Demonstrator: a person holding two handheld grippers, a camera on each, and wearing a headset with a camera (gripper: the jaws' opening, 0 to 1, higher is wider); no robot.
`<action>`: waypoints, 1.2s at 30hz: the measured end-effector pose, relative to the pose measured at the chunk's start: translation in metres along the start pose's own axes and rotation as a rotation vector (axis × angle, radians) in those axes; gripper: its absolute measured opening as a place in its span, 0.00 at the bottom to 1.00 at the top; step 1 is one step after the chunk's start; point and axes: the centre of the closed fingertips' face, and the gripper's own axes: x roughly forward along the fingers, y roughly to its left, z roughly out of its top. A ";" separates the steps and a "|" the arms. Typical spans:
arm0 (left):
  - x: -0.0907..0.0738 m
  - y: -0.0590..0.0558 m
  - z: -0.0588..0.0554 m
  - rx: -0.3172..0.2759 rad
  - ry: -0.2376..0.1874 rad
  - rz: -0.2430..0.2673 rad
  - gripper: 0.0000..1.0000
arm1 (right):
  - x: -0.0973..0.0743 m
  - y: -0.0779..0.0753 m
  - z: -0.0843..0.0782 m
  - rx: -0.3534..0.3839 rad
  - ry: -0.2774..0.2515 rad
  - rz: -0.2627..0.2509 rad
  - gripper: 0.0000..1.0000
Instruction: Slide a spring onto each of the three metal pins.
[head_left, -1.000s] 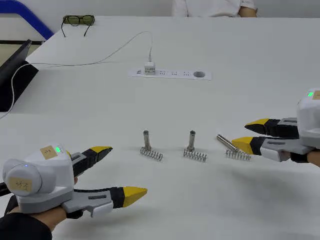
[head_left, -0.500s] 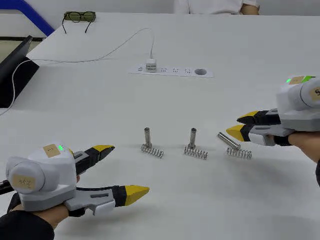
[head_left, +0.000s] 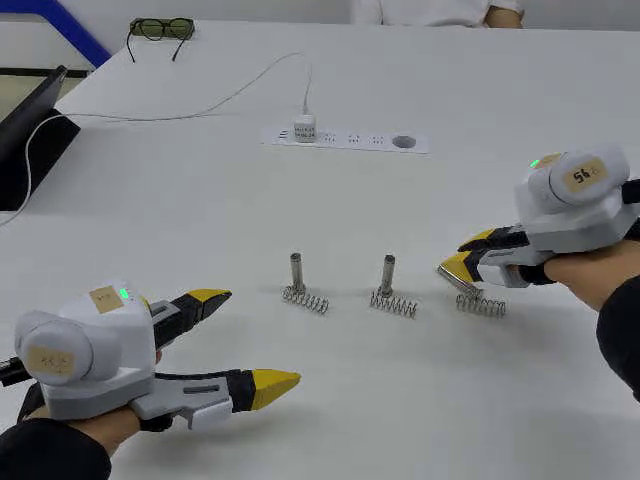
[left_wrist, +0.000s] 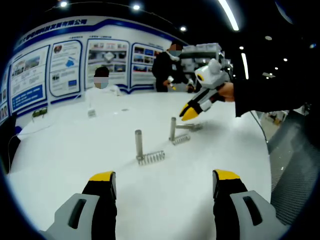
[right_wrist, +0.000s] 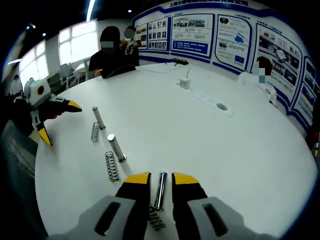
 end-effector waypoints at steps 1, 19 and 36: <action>0.000 0.000 0.000 0.000 0.001 0.000 0.80 | 0.001 0.000 -0.001 0.002 0.005 0.000 0.17; -0.001 0.002 -0.004 -0.004 0.007 0.004 0.79 | 0.020 -0.001 -0.010 -0.002 0.091 0.017 0.12; -0.003 0.005 -0.005 -0.010 0.009 0.011 0.79 | 0.026 -0.001 -0.017 0.025 0.127 0.025 0.10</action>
